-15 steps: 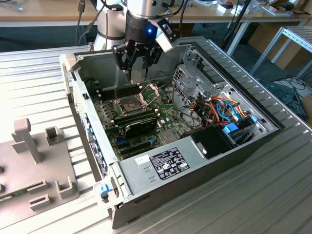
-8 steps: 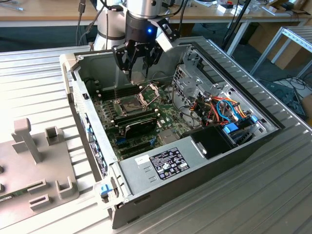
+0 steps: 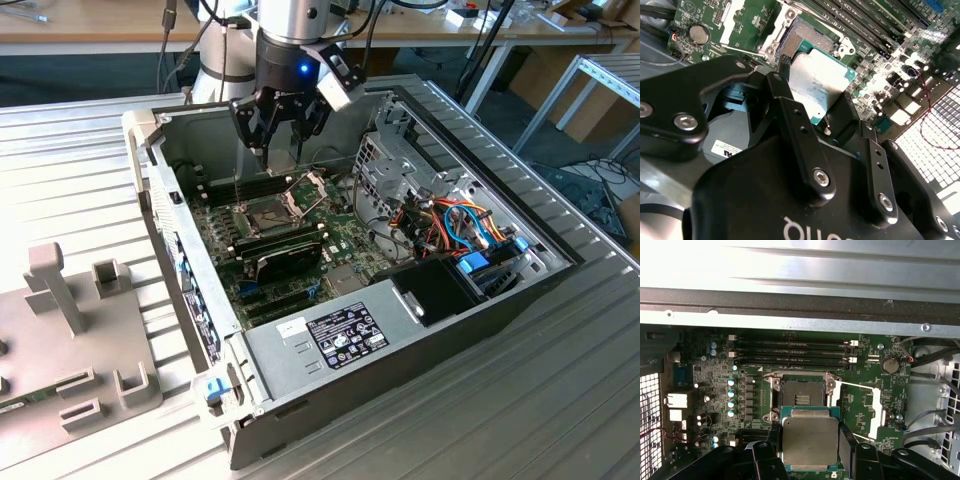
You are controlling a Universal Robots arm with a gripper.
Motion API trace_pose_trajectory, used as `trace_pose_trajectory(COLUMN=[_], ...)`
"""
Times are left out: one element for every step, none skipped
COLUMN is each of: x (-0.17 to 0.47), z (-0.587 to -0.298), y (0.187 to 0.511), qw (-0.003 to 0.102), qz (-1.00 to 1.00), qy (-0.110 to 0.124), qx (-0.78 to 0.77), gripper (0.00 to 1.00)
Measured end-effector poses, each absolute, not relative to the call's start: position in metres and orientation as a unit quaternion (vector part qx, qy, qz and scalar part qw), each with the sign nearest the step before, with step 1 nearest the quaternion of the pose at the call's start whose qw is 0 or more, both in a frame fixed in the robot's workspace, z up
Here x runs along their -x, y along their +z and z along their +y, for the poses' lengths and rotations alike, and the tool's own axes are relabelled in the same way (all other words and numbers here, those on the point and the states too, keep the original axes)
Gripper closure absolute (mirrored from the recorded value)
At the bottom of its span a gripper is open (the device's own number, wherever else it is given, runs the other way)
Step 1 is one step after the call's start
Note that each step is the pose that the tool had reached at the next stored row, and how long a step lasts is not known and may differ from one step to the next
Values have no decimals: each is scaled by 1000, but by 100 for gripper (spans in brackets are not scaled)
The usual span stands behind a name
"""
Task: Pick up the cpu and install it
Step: 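Pick up the cpu and move it towards the insertion slot, then place the cpu into insertion slot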
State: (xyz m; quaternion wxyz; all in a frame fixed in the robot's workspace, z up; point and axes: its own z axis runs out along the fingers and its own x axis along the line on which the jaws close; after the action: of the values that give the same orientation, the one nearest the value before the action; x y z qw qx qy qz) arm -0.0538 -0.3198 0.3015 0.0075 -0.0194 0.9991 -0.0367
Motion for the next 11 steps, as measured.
trace_pose_trajectory(x=[54, 54, 54, 54, 54, 54, 54, 54, 54, 54, 54], z=[-320, -320, -320, -320, -320, -320, -320, -320, -320, -320, -320], y=[301, 301, 301, 301, 301, 300, 300, 300, 300, 300, 300], qw=[8, 8, 8, 8, 8, 8, 8, 8, 8, 8, 8], qz=[999, 999, 999, 999, 999, 999, 999, 999, 999, 999, 999], qy=[-37, -37, -37, -37, -37, -37, -37, -37, -37, -37, -37], qx=[19, 19, 19, 19, 19, 19, 19, 19, 19, 19, 19], gripper=[45, 45, 45, 45, 45, 45, 45, 45, 45, 45, 45])
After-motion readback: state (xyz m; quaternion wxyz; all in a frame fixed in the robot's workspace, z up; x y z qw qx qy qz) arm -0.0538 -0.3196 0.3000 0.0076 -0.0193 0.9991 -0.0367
